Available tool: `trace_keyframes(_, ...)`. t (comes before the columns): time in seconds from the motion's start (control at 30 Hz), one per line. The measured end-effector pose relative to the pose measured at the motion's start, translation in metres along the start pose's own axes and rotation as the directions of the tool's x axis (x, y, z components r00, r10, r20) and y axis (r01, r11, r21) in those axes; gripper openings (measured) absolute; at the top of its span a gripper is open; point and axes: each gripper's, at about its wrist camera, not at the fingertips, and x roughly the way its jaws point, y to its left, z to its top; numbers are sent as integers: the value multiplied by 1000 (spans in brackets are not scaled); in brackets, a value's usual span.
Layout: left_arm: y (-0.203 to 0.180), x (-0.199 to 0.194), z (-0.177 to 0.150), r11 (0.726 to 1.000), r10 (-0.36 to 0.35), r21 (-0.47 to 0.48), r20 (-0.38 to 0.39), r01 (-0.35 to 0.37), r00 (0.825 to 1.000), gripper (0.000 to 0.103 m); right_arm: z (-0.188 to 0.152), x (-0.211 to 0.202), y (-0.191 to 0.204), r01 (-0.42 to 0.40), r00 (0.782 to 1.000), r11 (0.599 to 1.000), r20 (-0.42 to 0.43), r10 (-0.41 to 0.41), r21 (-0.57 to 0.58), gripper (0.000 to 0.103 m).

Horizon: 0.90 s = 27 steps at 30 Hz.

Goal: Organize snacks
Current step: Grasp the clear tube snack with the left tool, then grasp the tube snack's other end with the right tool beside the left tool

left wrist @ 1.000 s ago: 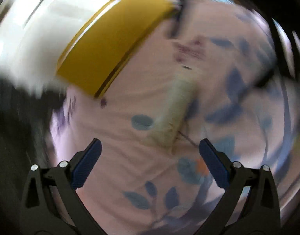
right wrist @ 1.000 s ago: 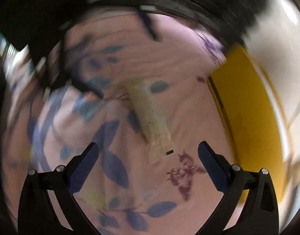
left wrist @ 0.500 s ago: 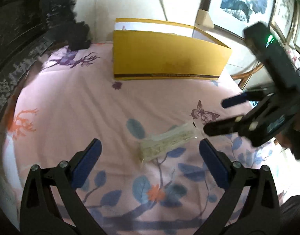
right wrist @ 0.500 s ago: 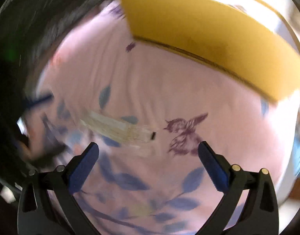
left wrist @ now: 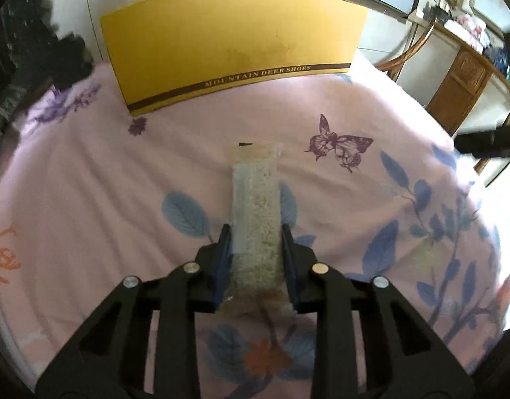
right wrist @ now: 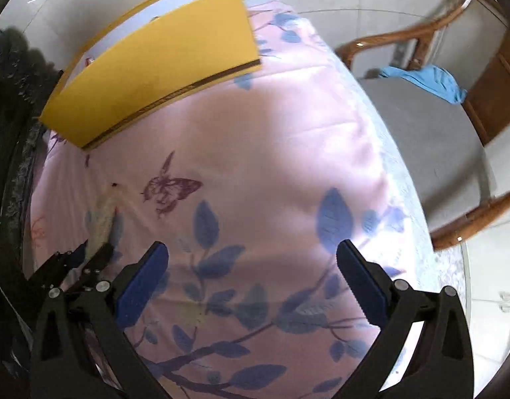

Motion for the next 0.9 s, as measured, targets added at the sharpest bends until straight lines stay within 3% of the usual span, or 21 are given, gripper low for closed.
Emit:
trace_keyframes(0.13,11,-2,5,996,-41,-85,-55,36,998,28,-6,0,10,8,1000,1000,0,-8,-27,102)
trace_keyframes(0.23,8,-19,3,994,-64,-94,-66,58,996,28,3,2,47,-120,992,981,18,124,-155,102)
trace_keyframes(0.3,0,-37,-2,994,-102,-56,-46,99,994,28,15,-5,71,-279,958,909,-33,283,-310,102)
trace_keyframes(0.33,-1,-43,-3,995,-94,-26,-45,93,995,28,21,-5,87,-377,925,831,-116,363,-410,102)
trace_keyframes(0.4,-7,-53,-7,997,-18,78,-40,21,999,29,30,1,108,-414,910,752,-268,318,-513,102)
trace_keyframes(0.43,-12,-56,-11,985,75,159,-24,-70,997,29,33,5,113,-440,893,745,-334,303,-501,102)
trace_keyframes(0.47,-16,-57,-13,975,117,192,-16,-112,993,29,36,7,113,-474,871,759,-365,329,-446,102)
trace_keyframes(0.53,-17,-61,-18,958,181,225,7,-178,983,29,39,18,99,-567,787,799,-417,454,-199,102)
trace_keyframes(0.57,-17,-62,-20,956,200,214,17,-199,980,29,37,28,94,-578,755,812,-428,497,-76,102)
trace_keyframes(0.6,-17,-63,-21,956,208,208,18,-207,978,29,32,36,90,-578,738,816,-413,534,21,102)
trace_keyframes(0.67,-23,-64,-23,942,248,226,39,-250,968,29,24,49,92,-589,711,796,-378,593,141,102)
trace_keyframes(0.7,-27,-63,-23,936,260,234,49,-264,964,29,16,59,93,-594,686,770,-353,637,235,102)
trace_keyframes(0.77,-31,-63,-22,959,208,192,32,-210,978,29,9,73,96,-588,645,724,-332,688,361,102)
trace_keyframes(0.8,-30,-64,-20,973,169,159,15,-169,986,29,3,82,97,-567,630,703,-325,706,429,102)
trace_keyframes(0.83,-29,-66,-19,985,122,122,12,-123,992,29,1,87,98,-546,630,703,-330,703,456,102)
trace_keyframes(0.9,-34,-67,-20,985,109,135,23,-111,994,29,-3,96,101,-502,638,716,-351,686,486,102)
